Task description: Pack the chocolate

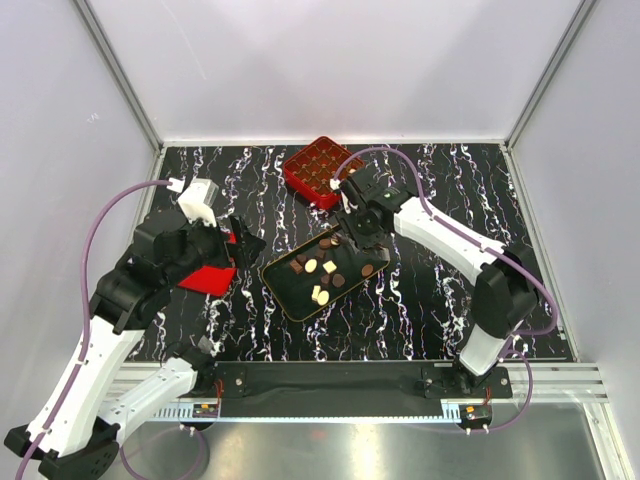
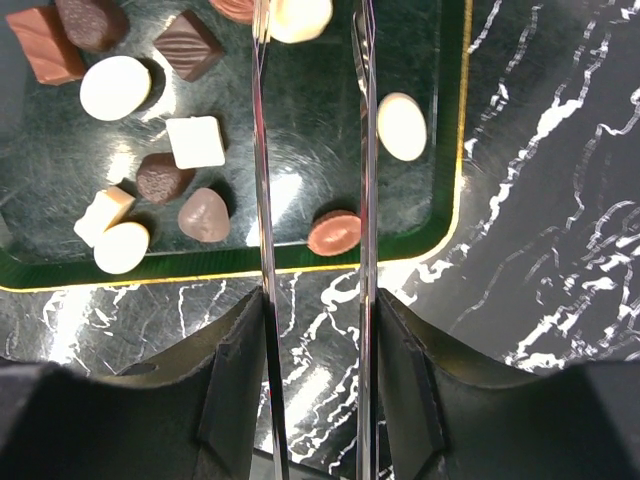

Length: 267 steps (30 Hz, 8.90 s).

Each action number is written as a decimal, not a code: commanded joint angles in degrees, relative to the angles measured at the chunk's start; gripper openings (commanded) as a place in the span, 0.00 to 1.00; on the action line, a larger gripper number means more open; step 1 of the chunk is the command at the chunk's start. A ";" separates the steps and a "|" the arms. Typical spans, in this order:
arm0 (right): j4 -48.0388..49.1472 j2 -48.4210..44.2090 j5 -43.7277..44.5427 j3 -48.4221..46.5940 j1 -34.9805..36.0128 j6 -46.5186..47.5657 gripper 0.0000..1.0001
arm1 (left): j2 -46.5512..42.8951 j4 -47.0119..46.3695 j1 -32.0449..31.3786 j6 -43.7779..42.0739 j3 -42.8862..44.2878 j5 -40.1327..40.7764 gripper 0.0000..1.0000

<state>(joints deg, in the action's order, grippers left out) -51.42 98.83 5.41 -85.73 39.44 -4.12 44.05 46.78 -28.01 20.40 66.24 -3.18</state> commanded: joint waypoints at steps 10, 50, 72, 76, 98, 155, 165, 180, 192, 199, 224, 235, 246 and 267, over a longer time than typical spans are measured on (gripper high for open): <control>3.87 1.37 -1.10 2.32 0.55 -0.54 0.52 | 0.25 -2.31 0.32 0.16 0.30 -0.07 0.99; 2.47 2.16 0.48 3.73 1.08 -0.19 0.47 | 0.68 -1.96 0.32 0.16 1.97 0.02 0.99; -5.36 -4.26 2.66 -8.55 1.08 -1.33 0.43 | 0.86 -3.81 0.41 0.43 -0.41 0.02 0.99; -7.81 0.04 5.75 -17.43 0.20 0.34 0.43 | 1.04 -3.89 0.41 0.34 -0.76 0.10 0.99; -2.02 -4.78 4.17 1.80 0.99 -6.60 0.52 | 0.68 -3.89 0.41 -0.19 -1.20 0.28 0.99; -3.94 -4.35 9.68 -9.16 1.96 -2.65 0.41 | 0.16 -2.57 0.41 -1.24 0.73 1.69 0.99; -12.65 24.35 11.20 -50.64 -7.71 6.38 0.41 | 1.12 -3.02 0.41 -2.03 0.91 2.56 0.99; 7.29 26.59 11.64 -41.19 -10.44 8.69 0.41 | 2.35 -4.24 0.50 -2.21 -1.02 2.21 0.99; 10.64 30.98 11.82 -40.65 -10.44 8.43 0.45 | 2.62 -4.16 0.50 -2.12 -1.20 2.48 0.99; 10.81 31.87 11.47 -41.62 -10.52 9.04 0.47 | 3.23 -4.07 0.50 -2.30 -1.11 2.48 0.99; 2.20 -0.97 2.33 -10.71 -3.85 0.71 0.51 | -1.16 -2.14 0.50 -1.68 -1.81 2.57 0.99; 6.76 -14.80 -4.18 11.37 4.33 -6.25 0.53 | -4.32 -0.64 0.50 0.42 -3.22 2.56 0.99; 11.86 -12.43 -0.84 16.83 8.90 -7.13 0.56 | -5.29 0.59 0.50 1.31 -3.48 2.92 0.99; 6.60 -10.23 5.14 16.39 12.50 -7.30 0.55 | -5.20 0.50 0.50 1.04 -2.87 3.01 0.99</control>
<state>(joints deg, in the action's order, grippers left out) -43.97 89.38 9.26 -68.47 51.13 -10.98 39.05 48.45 -27.75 21.41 62.92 -0.99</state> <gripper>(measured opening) 0.553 0.988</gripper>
